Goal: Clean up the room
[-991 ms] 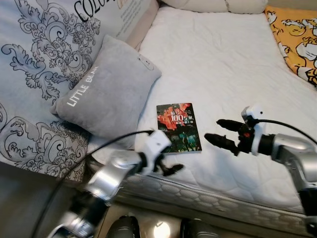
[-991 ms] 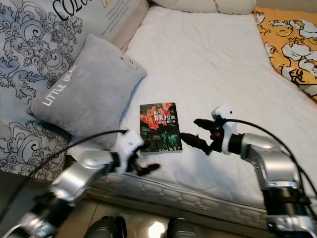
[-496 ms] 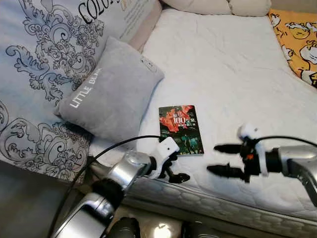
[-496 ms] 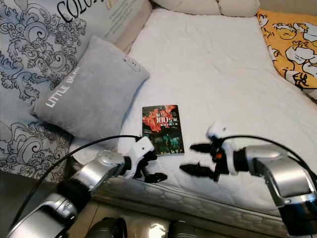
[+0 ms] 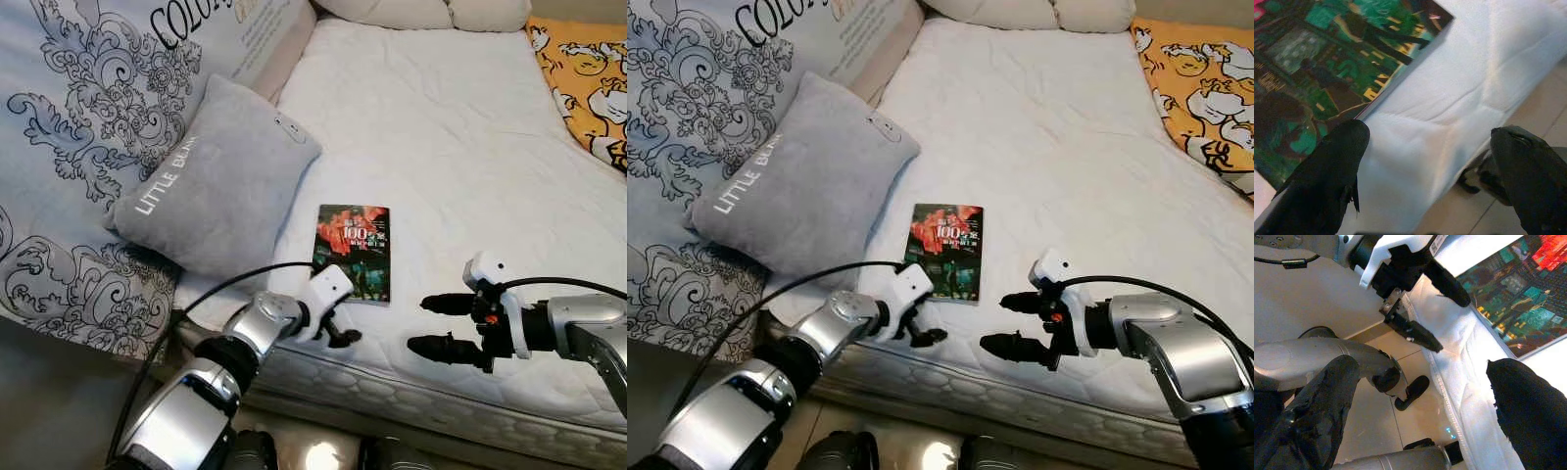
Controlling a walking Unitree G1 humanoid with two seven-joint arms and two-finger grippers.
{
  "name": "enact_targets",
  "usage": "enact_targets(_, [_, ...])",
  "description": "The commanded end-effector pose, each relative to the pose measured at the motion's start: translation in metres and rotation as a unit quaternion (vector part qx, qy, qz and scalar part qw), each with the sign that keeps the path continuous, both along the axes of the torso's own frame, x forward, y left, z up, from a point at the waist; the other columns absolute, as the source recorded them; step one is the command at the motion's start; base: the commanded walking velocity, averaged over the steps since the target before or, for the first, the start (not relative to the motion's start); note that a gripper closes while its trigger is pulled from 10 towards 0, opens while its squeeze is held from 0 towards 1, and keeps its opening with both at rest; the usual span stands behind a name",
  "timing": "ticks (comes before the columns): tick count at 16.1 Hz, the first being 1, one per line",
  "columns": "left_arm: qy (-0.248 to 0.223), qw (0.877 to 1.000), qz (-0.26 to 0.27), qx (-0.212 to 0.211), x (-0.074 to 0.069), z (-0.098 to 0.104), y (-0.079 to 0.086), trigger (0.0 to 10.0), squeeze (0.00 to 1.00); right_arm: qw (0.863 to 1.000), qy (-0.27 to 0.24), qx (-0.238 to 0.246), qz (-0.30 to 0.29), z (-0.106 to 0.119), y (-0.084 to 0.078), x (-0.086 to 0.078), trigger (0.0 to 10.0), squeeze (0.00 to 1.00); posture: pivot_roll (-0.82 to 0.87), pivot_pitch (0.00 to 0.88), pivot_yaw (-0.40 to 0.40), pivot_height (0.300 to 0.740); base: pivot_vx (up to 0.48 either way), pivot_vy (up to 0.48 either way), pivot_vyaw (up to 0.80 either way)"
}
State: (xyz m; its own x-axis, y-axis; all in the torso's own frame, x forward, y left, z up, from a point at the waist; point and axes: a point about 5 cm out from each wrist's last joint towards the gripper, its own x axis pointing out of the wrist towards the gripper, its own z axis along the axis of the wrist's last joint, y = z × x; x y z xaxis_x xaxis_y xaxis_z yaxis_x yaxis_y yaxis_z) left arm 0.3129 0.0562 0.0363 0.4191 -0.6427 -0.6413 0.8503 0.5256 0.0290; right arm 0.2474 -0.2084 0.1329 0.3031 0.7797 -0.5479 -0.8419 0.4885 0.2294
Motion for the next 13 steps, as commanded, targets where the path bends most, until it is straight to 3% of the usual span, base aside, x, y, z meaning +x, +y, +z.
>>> enact_targets(1, [-0.005,1.0,0.007,0.008,0.003,0.001,0.003,10.0,0.0,1.0,0.002,-0.008,-0.001,0.0,-0.001,-0.002,10.0,1.0,-0.14,0.131,0.052,0.74,0.0,0.0,0.0])
enact_targets(4, [-0.017,1.0,0.021,0.002,0.008,0.005,0.007,10.0,0.0,1.0,-0.002,-0.009,-0.004,0.001,-0.001,0.0,10.0,1.0,-0.14,0.126,0.047,0.74,0.0,0.0,0.0])
enact_targets(5, [-0.015,0.999,0.026,-0.023,0.011,0.009,0.004,10.0,0.0,1.0,-0.003,-0.01,-0.004,0.001,0.0,0.001,10.0,1.0,-0.14,0.122,0.045,0.74,0.0,0.0,0.0])
enact_targets(7, [-0.016,0.994,0.017,-0.109,0.013,0.026,-0.006,10.0,0.0,1.0,-0.019,-0.002,-0.022,0.004,0.0,0.001,10.0,1.0,-0.13,0.107,0.039,0.74,0.0,0.0,0.0])
enact_targets(8, [-0.016,0.993,0.019,-0.119,0.013,0.027,-0.007,10.0,0.0,0.999,-0.021,0.001,-0.026,0.005,0.0,0.001,10.0,1.0,-0.13,0.107,0.039,0.74,0.0,0.0,0.0])
enact_targets(10, [-0.036,0.977,0.026,-0.207,0.003,0.052,-0.001,10.0,0.0,0.996,-0.04,0.045,-0.072,0.01,0.002,-0.002,10.0,1.0,-0.12,0.103,0.037,0.74,0.0,0.0,0.0])
enact_targets(13, [-0.082,0.962,0.068,-0.25,-0.018,0.081,0.018,10.0,0.0,0.991,-0.04,0.058,-0.117,0.001,0.007,-0.013,10.0,1.0,-0.11,0.1,0.033,0.74,0.0,0.0,0.0])
